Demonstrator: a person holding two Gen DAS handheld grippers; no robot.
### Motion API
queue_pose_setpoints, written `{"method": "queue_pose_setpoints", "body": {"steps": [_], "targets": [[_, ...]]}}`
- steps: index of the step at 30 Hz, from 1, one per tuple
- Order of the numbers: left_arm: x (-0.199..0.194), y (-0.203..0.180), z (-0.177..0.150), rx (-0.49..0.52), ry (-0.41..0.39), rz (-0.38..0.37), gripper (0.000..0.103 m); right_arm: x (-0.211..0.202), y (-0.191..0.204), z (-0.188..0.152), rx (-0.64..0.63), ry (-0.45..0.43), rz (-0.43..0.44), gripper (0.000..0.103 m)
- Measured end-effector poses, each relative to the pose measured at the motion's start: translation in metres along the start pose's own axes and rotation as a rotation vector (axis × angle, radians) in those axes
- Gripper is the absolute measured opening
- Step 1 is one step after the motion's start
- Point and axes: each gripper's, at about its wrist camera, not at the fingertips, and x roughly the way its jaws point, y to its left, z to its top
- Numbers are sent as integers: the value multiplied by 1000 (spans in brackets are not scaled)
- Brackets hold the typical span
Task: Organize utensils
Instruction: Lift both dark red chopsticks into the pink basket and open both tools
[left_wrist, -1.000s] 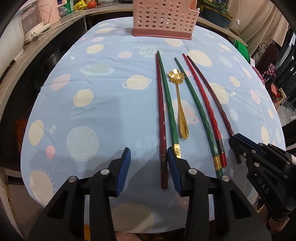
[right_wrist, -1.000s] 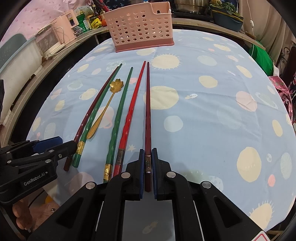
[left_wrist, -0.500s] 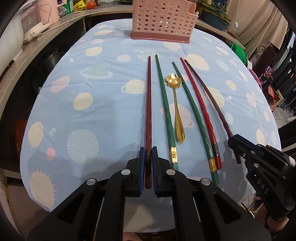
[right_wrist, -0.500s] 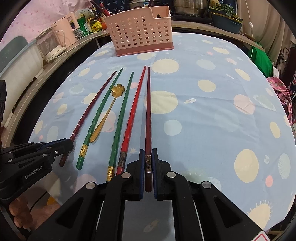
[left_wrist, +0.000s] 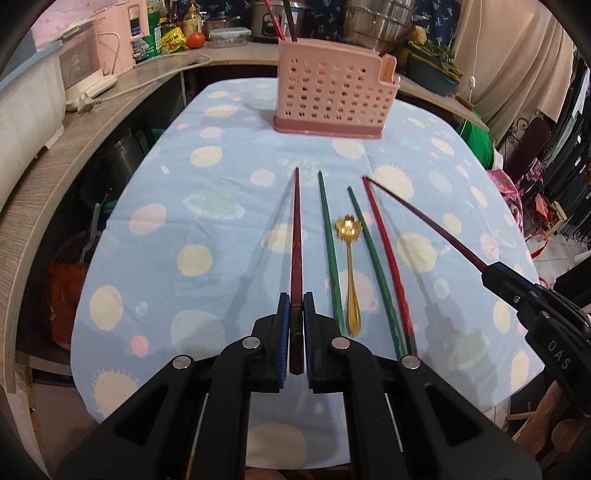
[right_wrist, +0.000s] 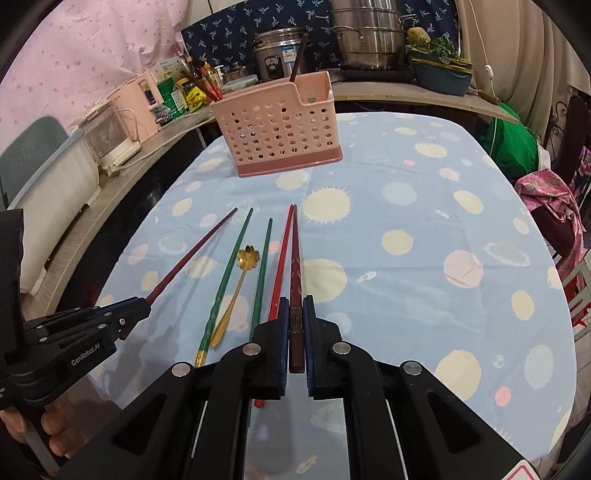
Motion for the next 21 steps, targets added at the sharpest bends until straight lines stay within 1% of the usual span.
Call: {"method": "queue_pose_setpoints", "body": {"steps": [5, 13, 21], "targets": [[-19, 4, 26, -24, -69, -19, 7, -14, -7, 27, 36, -61, 23, 7], [-44, 7, 74, -41, -183, -19, 7, -35, -11, 73, 32, -170, 28, 7], [-63, 6, 117, -45, -271, -22, 7, -46, -11, 106, 22, -244, 31, 7]]}}
